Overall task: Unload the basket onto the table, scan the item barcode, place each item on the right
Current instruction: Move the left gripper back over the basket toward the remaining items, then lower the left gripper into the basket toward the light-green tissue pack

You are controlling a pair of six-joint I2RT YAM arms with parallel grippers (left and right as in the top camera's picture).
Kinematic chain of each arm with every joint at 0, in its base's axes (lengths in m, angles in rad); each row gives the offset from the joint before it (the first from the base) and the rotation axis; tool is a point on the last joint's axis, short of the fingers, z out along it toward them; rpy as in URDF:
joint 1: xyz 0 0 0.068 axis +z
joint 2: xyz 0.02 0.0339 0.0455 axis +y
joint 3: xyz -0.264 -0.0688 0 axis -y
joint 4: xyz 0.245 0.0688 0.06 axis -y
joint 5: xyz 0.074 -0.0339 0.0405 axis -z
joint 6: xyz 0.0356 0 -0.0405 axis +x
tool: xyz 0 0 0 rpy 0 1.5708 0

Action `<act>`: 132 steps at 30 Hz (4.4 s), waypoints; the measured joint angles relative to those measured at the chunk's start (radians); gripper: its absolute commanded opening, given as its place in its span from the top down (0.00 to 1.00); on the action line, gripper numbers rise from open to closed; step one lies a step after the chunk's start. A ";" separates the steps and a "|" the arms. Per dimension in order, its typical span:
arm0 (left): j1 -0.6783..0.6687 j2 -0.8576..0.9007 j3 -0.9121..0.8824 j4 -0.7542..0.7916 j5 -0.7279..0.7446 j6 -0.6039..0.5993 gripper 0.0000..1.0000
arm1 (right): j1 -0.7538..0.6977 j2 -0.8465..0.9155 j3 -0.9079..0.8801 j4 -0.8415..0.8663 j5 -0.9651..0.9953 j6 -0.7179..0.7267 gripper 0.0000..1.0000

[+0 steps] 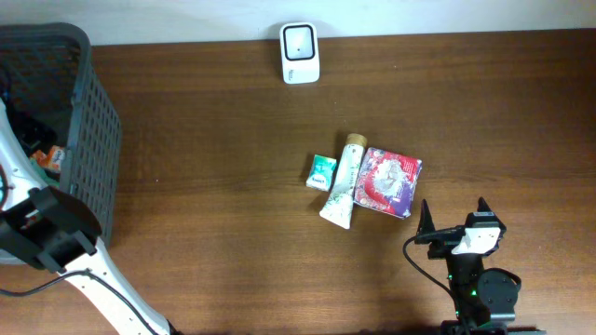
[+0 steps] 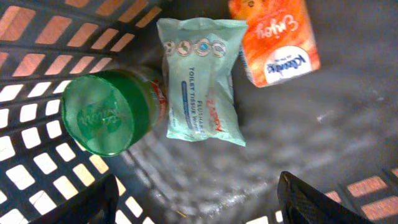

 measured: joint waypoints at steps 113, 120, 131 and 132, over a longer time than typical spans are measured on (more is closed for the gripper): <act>0.085 -1.168 -1.020 0.018 0.174 -0.158 1.00 | 0.000 0.000 0.000 0.000 0.000 0.001 0.01; 0.085 -1.342 -1.106 0.109 0.174 -0.195 1.00 | 0.000 0.000 0.000 0.000 0.000 0.001 0.01; 0.085 -1.279 -1.097 0.391 0.329 -0.137 0.40 | 0.000 0.000 0.000 0.000 0.000 0.001 0.02; 0.085 -1.262 -1.081 0.392 0.348 -0.120 0.30 | 0.000 0.000 0.000 0.000 0.000 0.001 0.02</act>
